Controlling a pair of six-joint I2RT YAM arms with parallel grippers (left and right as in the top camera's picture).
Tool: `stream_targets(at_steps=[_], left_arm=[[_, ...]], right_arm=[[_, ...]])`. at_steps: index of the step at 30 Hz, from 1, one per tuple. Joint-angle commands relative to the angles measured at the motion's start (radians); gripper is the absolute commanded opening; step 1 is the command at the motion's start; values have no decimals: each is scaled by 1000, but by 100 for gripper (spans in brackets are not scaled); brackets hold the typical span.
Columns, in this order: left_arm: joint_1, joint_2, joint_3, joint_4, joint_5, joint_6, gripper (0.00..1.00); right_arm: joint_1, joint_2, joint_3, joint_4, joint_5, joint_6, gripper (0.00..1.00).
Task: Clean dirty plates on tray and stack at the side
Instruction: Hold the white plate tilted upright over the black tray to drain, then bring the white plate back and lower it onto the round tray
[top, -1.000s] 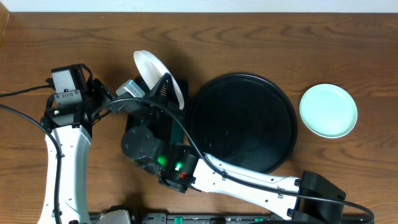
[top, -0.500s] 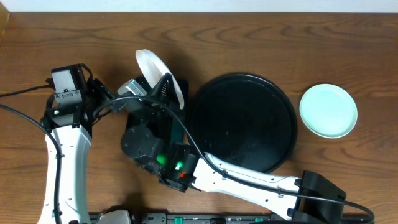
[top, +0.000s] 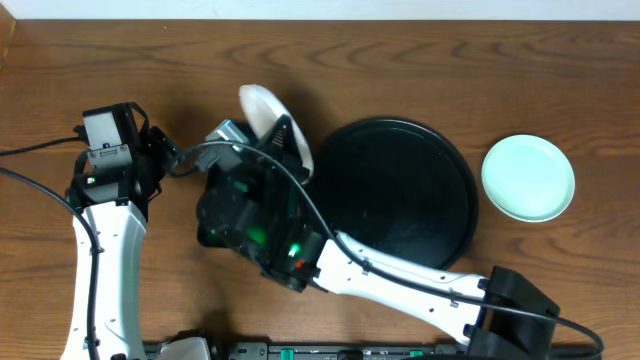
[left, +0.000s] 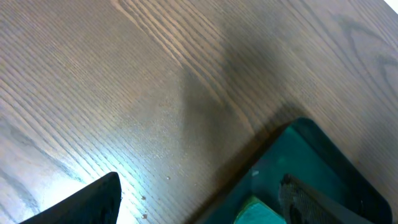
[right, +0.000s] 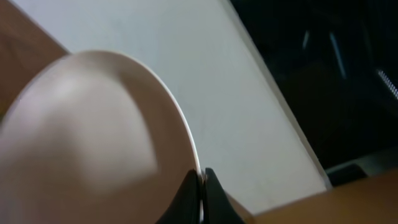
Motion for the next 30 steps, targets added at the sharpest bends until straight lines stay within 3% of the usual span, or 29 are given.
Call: stream_targets(at_steps=[1, 7, 16, 30], left_arm=[[3, 0, 16, -3, -12, -1, 81], [3, 0, 16, -3, -12, -1, 81], [3, 0, 16, -3, -12, -1, 81], [3, 0, 16, -3, -12, -1, 81]], right_arm=[[-25, 6, 15, -58, -7, 163, 1], [-44, 6, 15, -186, -148, 292, 1], [-80, 6, 15, -266, -195, 415, 1], [-113, 6, 15, -340, -363, 414, 1]])
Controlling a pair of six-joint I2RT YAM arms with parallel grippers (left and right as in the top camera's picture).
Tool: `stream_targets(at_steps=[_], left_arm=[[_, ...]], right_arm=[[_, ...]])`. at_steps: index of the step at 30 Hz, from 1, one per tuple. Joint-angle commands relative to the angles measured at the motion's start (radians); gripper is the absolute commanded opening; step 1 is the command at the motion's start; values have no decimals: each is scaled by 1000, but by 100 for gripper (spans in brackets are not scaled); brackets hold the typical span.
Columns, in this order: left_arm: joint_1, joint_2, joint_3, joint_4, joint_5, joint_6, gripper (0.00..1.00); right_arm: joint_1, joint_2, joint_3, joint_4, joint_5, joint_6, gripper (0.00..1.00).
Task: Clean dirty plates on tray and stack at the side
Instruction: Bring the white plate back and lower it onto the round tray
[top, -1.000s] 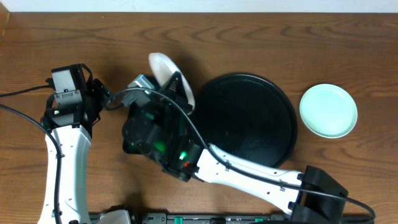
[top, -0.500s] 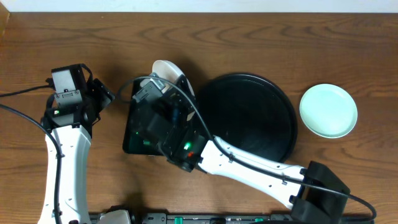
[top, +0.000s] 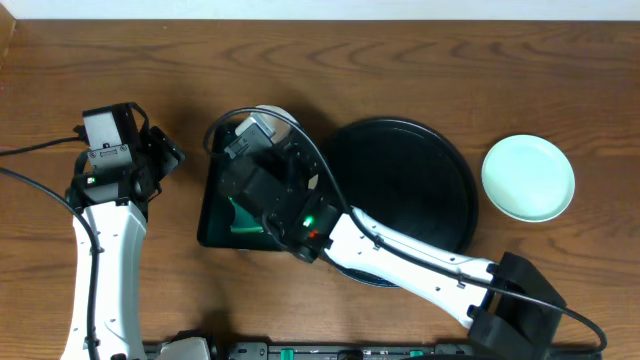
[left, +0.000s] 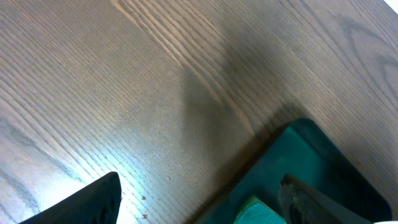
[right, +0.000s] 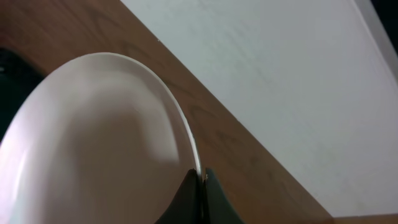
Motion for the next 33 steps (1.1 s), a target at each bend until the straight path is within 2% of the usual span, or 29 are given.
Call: stream_targets(at_steps=[1, 8, 15, 20, 23, 25, 33], left_arm=[[3, 0, 16, -3, -13, -1, 81], [3, 0, 16, -3, -13, -1, 81], [3, 0, 16, -3, -13, -1, 81], [3, 0, 16, -3, -13, -1, 81], [3, 0, 16, -3, -13, -1, 81], [3, 0, 16, -3, -13, -1, 81], [3, 0, 16, -3, -13, -1, 81]], right_arm=[[-11, 6, 15, -6, -13, 22, 1], [-26, 6, 15, -38, -10, 31, 1], [-82, 6, 15, -103, 2, 349, 1], [-128, 6, 15, -190, -6, 441, 1], [-155, 6, 15, -244, -80, 495, 4], [-172, 5, 15, -272, -151, 526, 1], [-272, -63, 15, -381, -313, 678, 1]])
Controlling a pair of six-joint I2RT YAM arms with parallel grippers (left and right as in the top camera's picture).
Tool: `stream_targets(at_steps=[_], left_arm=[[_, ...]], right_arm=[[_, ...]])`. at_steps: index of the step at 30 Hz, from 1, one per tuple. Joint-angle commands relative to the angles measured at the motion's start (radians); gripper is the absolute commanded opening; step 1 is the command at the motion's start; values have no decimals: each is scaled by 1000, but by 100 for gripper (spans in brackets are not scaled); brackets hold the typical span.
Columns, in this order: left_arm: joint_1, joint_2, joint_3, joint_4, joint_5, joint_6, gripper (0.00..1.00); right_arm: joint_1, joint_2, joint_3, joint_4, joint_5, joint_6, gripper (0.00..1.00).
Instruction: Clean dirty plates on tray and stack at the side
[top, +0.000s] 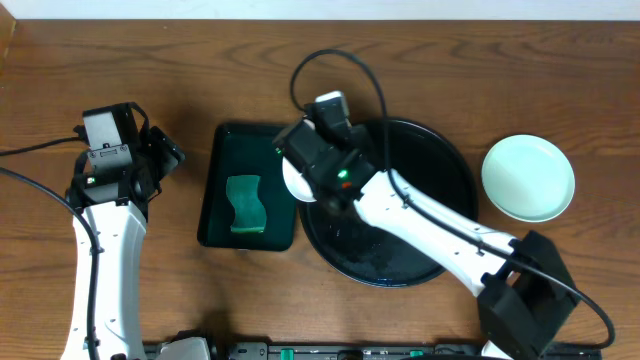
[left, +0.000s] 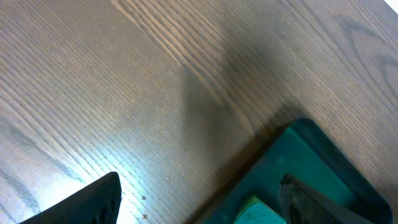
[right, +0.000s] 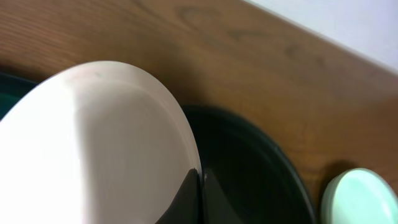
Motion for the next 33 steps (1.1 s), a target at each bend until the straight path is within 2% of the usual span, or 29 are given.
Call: stream_targets(at_steps=[1, 8, 11, 22, 25, 26, 29, 33], left_arm=[[3, 0, 16, -3, -13, -1, 81], [3, 0, 16, -3, -13, -1, 81], [3, 0, 16, -3, -13, -1, 81], [3, 0, 16, -3, -13, -1, 81], [3, 0, 16, -3, -13, -1, 81], [3, 0, 16, -3, -13, -1, 81], [3, 0, 16, -3, -13, -1, 81], [3, 0, 16, -3, -13, -1, 81]], right_arm=[[-65, -73, 15, -23, -129, 98, 1], [-255, -158, 15, -72, -589, 108, 1], [-335, -169, 15, -111, -708, 108, 1], [-561, -169, 15, -312, -742, 138, 2], [-584, -167, 11, -356, -715, 117, 13], [-585, -167, 5, -357, -714, 117, 21], [-579, -167, -28, -325, -716, 118, 47], [-561, -166, -116, -220, -716, 118, 88]])
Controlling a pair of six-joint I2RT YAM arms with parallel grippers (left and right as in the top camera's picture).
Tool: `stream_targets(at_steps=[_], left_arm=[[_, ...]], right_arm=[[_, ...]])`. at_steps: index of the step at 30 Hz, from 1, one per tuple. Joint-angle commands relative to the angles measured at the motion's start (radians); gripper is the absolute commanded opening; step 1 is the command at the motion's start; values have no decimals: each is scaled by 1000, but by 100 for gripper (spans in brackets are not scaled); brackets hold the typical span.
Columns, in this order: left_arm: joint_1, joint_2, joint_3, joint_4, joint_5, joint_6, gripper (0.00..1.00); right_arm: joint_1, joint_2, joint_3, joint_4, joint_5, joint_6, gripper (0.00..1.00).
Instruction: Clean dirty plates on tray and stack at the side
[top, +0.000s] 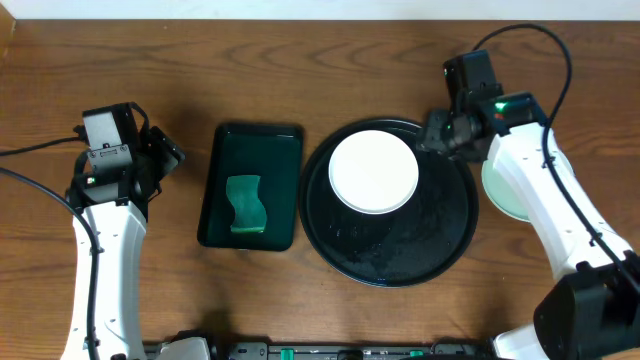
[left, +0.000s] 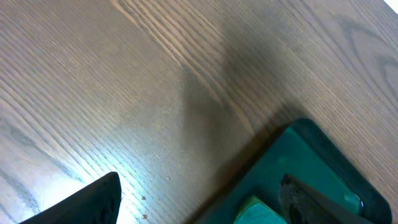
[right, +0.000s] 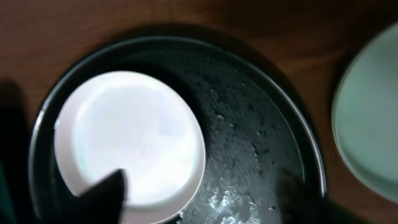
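Note:
A white plate (top: 374, 170) lies flat on the upper left part of the round black tray (top: 440, 235); in the right wrist view the white plate (right: 130, 137) rests on the wet, speckled tray (right: 261, 155). My right gripper (top: 436, 135) hangs open over the tray's upper right rim, its fingers apart and holding nothing (right: 202, 199). A mint green plate (top: 545, 160) sits on the table right of the tray, partly under my right arm. My left gripper (top: 155, 158) stays open (left: 196, 205) left of the green tub.
A dark green rectangular tub (top: 218, 180) with a green sponge (top: 245, 205) in it stands left of the tray; the tub's corner (left: 311, 149) and the sponge (left: 258, 213) show in the left wrist view. Bare wooden table surrounds everything.
My right gripper was shut on the white plate's rim, holding it at the tray's left edge. Now the plate lies flat on the tray, and the gripper is open at the tray's upper right rim.
My right gripper first held the white plate tilted on edge above the green tub, and still over the tub a second later. Then it held the plate at the tray's left side. Now the plate rests on the tray, released. The left arm stayed still.

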Motion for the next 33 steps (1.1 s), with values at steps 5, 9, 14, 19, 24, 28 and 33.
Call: stream_targets(at_steps=[5, 9, 14, 19, 24, 28, 33], left_arm=[[3, 0, 16, -3, -13, -1, 81], [3, 0, 16, -3, -13, -1, 81], [3, 0, 16, -3, -13, -1, 81], [3, 0, 16, -3, -13, -1, 81], [3, 0, 16, -3, -13, -1, 81], [3, 0, 16, -3, -13, -1, 81], [3, 0, 16, -3, -13, -1, 81]], right_arm=[[32, -5, -211, 213, 2, 0, 99], [47, -5, -345, 373, -5, 23, 99], [64, -5, -504, 594, 0, 26, 99], [72, -5, -634, 813, 0, 26, 94], [71, -5, -706, 921, 0, 41, 79], [71, -5, -747, 989, 0, 41, 70], [72, -5, -761, 1012, 11, 41, 52]])
